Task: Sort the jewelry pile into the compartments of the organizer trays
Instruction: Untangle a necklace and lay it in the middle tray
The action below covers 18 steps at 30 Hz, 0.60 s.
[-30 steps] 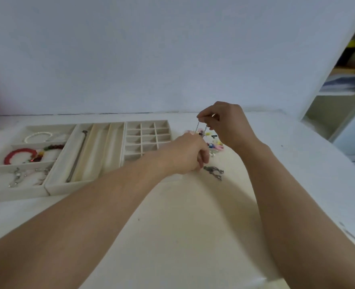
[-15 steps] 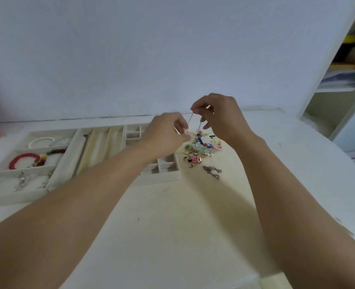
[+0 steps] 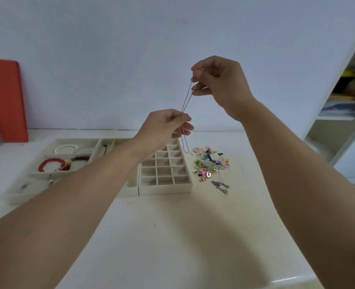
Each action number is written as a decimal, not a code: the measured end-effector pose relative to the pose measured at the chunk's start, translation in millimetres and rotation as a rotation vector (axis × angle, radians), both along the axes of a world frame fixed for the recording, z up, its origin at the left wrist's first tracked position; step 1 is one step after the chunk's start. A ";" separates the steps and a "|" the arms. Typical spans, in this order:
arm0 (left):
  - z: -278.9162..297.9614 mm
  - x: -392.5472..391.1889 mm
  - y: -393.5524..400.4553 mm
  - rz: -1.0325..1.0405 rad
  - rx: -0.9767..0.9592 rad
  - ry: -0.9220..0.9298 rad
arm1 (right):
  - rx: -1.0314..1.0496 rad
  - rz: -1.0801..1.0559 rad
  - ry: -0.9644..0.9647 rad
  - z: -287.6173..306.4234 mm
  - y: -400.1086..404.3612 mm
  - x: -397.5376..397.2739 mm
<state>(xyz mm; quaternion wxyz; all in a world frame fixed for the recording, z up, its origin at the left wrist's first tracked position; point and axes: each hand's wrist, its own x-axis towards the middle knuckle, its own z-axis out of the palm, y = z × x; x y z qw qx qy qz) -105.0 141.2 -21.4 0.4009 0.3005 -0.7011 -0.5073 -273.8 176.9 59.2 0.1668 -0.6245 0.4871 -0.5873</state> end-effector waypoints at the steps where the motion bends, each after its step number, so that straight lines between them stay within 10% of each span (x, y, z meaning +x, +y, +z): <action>1: 1.2 9.6 0.0 0.001 0.006 0.002 | 0.008 0.022 -0.027 3.8 -2.2 2.5; 8: -15.3 84.0 -8.9 0.034 0.063 -0.088 | 0.230 0.110 0.036 4.1 -26.9 8.1; 18: -32.2 173.9 -29.5 0.198 0.156 -0.213 | 0.604 0.080 0.820 -33.7 -69.5 50.2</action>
